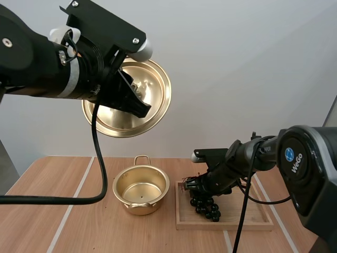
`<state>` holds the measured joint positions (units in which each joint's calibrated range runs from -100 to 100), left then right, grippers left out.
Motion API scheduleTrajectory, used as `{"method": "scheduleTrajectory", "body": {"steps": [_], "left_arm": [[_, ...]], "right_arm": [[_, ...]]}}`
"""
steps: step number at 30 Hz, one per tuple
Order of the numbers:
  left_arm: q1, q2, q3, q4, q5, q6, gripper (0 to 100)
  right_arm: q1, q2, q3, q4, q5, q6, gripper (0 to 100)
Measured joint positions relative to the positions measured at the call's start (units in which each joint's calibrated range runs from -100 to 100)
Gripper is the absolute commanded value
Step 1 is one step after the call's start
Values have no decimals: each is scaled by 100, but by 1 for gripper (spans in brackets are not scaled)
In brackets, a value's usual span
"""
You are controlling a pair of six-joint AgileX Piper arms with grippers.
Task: Open the lid, put the grape in the pot, and close it
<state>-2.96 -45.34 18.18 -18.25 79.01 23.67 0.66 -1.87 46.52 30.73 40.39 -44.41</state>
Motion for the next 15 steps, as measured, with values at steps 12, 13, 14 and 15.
{"method": "scheduleTrajectory", "body": {"steps": [12,13,14,15], "left_arm": [[0,0,0,0,0,-9,0],[0,0,0,0,0,-9,0],[0,0,0,0,0,-12,0],[0,0,0,0,0,-12,0]], "right_arm": [[0,237,-42,150,-86,0,0],[0,237,-42,150,-68,0,0],[0,237,-42,162,-50,0,0],[0,237,-42,162,-50,0,0]]}}
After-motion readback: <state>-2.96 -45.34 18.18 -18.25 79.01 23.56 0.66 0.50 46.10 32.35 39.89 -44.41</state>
